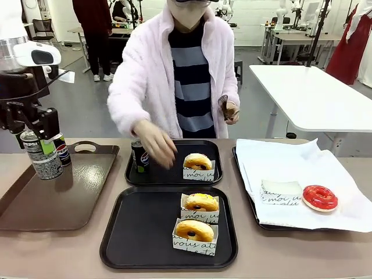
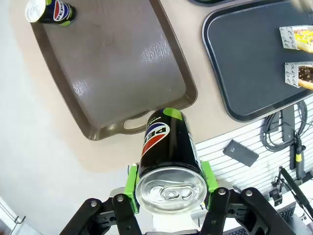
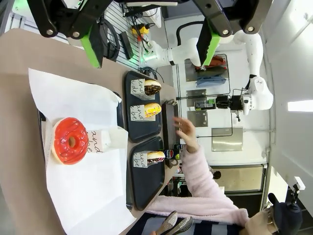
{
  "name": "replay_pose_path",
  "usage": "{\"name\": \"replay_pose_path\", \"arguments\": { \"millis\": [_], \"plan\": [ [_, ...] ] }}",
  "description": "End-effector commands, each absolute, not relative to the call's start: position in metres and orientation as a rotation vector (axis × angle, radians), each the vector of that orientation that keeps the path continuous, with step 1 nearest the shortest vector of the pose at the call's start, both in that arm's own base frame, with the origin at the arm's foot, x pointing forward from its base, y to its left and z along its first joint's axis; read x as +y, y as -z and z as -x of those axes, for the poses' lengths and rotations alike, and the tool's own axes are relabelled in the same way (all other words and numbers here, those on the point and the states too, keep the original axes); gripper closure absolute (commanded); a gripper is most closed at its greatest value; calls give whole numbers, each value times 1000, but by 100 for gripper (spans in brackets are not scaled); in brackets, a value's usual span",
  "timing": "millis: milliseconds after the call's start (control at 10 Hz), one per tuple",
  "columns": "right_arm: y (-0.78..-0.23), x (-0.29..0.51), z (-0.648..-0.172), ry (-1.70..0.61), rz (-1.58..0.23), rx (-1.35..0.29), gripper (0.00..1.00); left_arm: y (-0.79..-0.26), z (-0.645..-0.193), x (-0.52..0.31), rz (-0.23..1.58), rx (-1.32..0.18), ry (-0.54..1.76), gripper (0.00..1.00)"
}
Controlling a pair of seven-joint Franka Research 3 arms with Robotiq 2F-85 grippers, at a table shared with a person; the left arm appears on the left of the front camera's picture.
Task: Set up donuts and drinks on trays.
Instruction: Pick up one Pepsi coke from the Handle tray and place it on the Flat Tray without a Pepsi coke.
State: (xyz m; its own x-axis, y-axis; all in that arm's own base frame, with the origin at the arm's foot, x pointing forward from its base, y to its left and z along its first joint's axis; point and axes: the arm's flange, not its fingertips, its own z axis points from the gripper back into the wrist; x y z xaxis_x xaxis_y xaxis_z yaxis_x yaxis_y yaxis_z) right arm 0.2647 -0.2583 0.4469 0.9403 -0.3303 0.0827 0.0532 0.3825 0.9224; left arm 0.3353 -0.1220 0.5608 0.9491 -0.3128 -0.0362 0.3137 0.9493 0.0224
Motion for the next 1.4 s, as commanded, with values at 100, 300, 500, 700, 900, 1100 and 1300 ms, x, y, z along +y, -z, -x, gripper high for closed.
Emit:
{"name": "replay_pose_path", "arguments": {
  "millis": [100,300,500,700,900,1100,1300],
  "plan": [
    [-449,-259,-266,255,-1174,-280,0,-562,-345,-128,-33,43,322,100],
    [-449,-259,-266,255,-1174,-280,0,-553,-338,-139,6,-14,379,42],
    [-449,-259,-266,255,-1174,-280,0,-561,-330,-197,5,-124,404,42],
    [-449,-259,-266,255,-1174,-280,0,-561,-313,-255,29,-158,491,42],
    [-449,-259,-266,255,-1174,-280,0,-546,-308,-306,32,-148,581,42],
    [-449,-259,-266,255,-1174,-280,0,-526,-308,-333,21,-128,645,42],
    [-449,-259,-266,255,-1174,-280,0,-501,-311,-341,-8,-76,664,42]
  ]
}}
